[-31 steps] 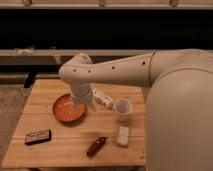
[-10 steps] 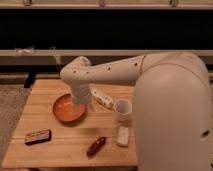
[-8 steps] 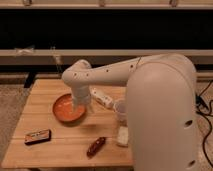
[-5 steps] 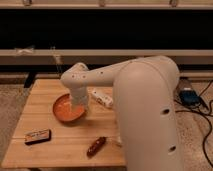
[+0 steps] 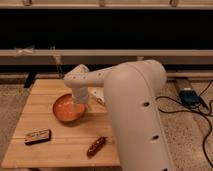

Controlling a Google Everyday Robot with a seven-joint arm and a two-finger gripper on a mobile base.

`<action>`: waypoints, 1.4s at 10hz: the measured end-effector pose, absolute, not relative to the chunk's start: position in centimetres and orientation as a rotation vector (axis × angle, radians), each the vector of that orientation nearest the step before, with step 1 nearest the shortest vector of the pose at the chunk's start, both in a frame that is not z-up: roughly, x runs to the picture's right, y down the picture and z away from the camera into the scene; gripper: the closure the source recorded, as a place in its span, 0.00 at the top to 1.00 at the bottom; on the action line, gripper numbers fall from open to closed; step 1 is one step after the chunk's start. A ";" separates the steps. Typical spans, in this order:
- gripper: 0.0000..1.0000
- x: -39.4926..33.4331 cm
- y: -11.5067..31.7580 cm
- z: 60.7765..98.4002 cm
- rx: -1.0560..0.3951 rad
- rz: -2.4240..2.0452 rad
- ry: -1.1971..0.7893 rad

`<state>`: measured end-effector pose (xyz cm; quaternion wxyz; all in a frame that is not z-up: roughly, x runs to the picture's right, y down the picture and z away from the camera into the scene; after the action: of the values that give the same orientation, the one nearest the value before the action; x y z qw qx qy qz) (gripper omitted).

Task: Pick up the ceramic bowl

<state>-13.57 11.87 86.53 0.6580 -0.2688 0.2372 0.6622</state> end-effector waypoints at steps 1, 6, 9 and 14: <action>0.65 -13.5 11.8 87.0 -0.612 1.503 0.537; 0.31 -12.2 11.9 88.8 -0.679 1.545 0.537; 0.06 -12.1 11.7 87.9 -0.718 1.559 0.515; 0.00 -11.7 9.1 83.5 -0.792 1.614 0.406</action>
<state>-11.65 9.13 83.52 0.6044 -0.3422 0.1756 0.6977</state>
